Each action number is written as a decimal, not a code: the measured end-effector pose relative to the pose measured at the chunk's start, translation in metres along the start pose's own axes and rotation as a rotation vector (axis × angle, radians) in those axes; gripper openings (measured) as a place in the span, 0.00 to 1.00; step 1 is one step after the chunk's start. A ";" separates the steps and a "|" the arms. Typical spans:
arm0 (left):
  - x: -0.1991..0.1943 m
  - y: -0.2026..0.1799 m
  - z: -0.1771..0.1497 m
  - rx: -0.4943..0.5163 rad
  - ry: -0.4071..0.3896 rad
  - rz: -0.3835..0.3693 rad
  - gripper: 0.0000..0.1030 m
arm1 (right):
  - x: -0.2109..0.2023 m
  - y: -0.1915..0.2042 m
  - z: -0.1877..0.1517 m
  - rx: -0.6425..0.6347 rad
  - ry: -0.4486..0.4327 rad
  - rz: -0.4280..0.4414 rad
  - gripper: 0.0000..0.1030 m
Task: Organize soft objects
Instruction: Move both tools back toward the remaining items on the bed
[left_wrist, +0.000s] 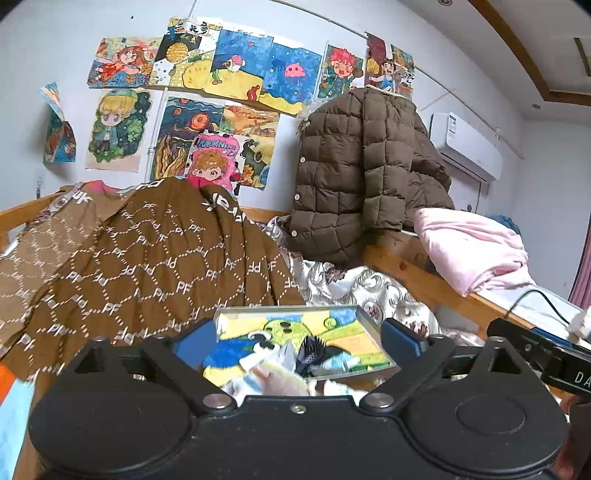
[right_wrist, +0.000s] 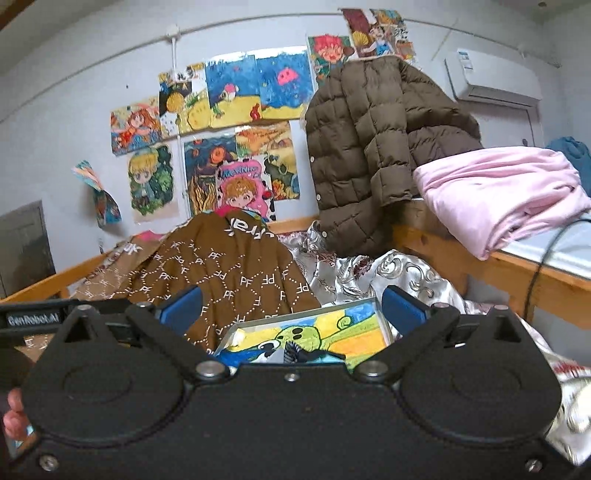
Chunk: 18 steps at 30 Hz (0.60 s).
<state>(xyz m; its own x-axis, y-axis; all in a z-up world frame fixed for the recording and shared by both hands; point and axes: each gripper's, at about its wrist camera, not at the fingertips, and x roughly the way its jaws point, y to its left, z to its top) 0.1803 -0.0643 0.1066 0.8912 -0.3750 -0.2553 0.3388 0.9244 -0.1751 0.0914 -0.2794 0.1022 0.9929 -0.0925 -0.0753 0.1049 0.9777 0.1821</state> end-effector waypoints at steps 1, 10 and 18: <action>-0.009 -0.001 -0.006 -0.002 0.005 0.001 0.94 | -0.011 -0.002 -0.004 0.008 -0.004 0.001 1.00; -0.063 0.003 -0.038 -0.074 0.041 0.032 0.97 | -0.057 -0.006 -0.026 0.053 -0.006 -0.034 1.00; -0.094 0.014 -0.069 -0.166 0.112 0.103 0.99 | -0.077 0.008 -0.041 0.007 0.074 -0.094 1.00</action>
<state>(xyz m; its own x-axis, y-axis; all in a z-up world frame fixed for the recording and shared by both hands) 0.0804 -0.0213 0.0622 0.8764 -0.2930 -0.3822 0.1852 0.9376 -0.2942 0.0133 -0.2571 0.0689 0.9718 -0.1691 -0.1641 0.1977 0.9641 0.1772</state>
